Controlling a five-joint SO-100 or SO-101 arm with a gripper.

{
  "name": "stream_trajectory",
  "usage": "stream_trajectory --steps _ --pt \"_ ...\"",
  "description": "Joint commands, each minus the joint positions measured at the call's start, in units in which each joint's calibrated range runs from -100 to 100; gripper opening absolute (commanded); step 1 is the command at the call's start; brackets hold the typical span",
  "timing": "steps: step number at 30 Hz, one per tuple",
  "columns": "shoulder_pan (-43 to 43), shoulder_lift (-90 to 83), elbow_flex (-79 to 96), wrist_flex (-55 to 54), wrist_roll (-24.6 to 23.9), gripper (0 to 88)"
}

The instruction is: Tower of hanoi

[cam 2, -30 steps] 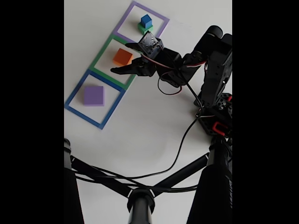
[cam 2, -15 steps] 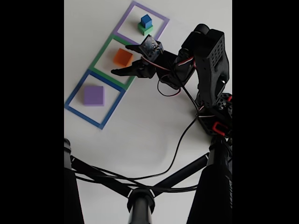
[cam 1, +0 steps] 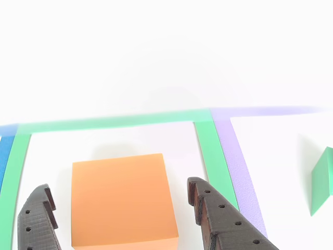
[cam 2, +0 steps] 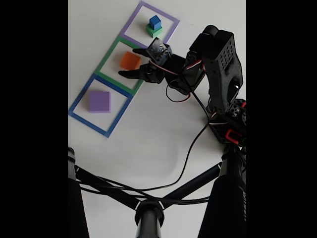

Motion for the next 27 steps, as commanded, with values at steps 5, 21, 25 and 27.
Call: stream_trajectory --steps 5,21,25,27 --pt "-0.14 -0.01 -0.84 -1.29 0.00 20.5" --pt "-1.19 -0.66 -0.93 -0.97 0.00 12.6" --pt "-1.48 -3.81 -0.02 1.30 0.00 10.6" --pt "-1.77 -6.79 0.71 3.89 0.00 9.3"
